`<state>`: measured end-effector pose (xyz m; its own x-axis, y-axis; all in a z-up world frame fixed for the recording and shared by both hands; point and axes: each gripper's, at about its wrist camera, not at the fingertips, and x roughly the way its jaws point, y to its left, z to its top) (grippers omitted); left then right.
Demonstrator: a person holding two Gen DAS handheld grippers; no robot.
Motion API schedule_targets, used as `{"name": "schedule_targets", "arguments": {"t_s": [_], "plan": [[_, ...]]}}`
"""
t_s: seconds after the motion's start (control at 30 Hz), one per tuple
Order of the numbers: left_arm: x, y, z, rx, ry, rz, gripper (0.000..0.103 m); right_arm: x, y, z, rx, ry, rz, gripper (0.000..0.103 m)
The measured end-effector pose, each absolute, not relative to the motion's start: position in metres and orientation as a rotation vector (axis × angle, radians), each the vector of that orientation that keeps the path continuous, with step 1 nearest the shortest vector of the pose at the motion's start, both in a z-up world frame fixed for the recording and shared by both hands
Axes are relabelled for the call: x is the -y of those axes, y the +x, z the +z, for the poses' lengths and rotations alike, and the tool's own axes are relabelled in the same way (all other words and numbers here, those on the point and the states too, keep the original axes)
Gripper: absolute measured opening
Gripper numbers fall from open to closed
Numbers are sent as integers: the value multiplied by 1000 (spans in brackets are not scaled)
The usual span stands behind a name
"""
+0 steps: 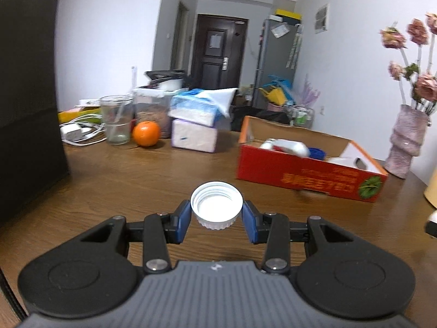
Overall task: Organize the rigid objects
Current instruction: 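Carry the white cap and tape roll over the cardboard box with both tools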
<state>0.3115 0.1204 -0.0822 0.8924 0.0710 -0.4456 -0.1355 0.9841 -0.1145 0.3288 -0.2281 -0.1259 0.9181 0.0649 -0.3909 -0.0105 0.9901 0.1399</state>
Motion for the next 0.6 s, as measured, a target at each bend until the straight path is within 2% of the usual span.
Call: {"name": "schedule_targets", "arguments": {"t_s": [0.6], "plan": [[-49,343,-52,-405,-113,-15,41,198,361,-98,-353,131,145,43]]}}
